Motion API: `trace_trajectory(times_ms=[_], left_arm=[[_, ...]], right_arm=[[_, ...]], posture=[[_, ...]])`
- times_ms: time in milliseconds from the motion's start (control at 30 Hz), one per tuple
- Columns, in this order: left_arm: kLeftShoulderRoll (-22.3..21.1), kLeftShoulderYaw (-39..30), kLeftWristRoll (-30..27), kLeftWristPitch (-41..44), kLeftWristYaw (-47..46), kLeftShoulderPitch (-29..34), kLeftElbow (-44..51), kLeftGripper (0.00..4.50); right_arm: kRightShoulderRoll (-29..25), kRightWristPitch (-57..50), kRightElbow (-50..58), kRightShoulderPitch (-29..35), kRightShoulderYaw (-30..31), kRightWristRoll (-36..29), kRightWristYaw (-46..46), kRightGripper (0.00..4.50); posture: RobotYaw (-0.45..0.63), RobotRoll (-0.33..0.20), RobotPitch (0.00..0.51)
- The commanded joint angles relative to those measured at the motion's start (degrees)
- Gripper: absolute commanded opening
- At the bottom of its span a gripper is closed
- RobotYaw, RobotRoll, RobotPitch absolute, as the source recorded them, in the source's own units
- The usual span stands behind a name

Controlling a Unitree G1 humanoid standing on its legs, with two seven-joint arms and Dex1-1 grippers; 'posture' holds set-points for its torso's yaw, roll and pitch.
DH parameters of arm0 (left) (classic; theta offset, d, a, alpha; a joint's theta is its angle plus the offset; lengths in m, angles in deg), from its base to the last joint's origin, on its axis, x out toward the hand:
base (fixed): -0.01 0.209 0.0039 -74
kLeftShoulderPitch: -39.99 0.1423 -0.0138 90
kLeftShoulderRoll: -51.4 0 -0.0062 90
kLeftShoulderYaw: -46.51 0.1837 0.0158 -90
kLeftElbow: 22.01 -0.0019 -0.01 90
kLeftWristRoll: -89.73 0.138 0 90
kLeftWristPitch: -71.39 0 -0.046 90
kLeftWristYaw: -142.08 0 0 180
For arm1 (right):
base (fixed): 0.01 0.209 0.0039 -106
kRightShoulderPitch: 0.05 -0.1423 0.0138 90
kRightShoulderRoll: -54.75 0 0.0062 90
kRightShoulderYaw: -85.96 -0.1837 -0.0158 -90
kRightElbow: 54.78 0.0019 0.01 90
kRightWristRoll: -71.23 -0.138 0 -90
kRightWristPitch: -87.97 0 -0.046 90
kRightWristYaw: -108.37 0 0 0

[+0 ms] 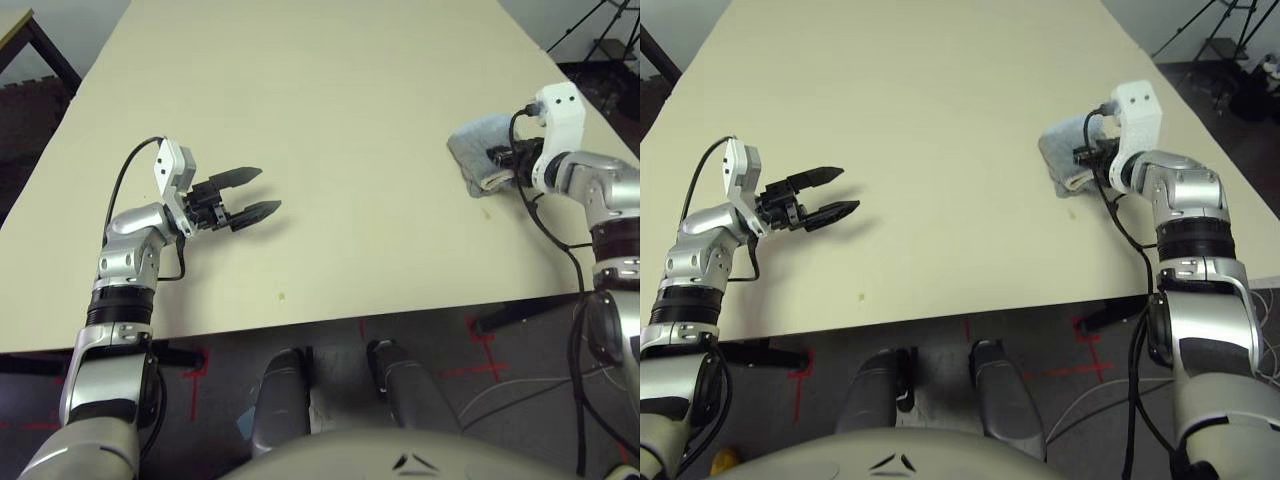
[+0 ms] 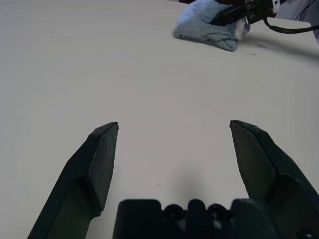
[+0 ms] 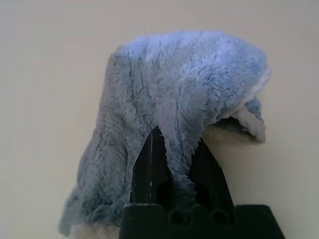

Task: Wipe the water off the table with a rag.

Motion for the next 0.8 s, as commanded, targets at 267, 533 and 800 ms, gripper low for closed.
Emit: trace_trajectory(times_ms=[267, 533, 800], left_arm=[[-0.4, 0.2, 0.9, -0.8, 0.7, -1.0, -0.7, 4.50], [-1.4, -0.8, 0.7, -1.3, 0.0, -0.8, -0.8, 4.50], [2.7, -7.7, 1.5, -8.3, -16.1, -2.2, -2.9, 4.50]], right_arm=[[0.0, 10.1, -4.2, -2.3, -0.5, 4.8, -4.4, 1.83], [-2.7, 8.4, 2.6, -0.2, -4.8, 2.6, -5.0, 4.49], [-0.3, 12.1, 11.6, 4.0, -13.3, -4.7, -6.0, 4.49]], posture=[[-0.15, 0.000, 0.129], [-0.14, 0.000, 0.131], [-0.14, 0.000, 0.141]])
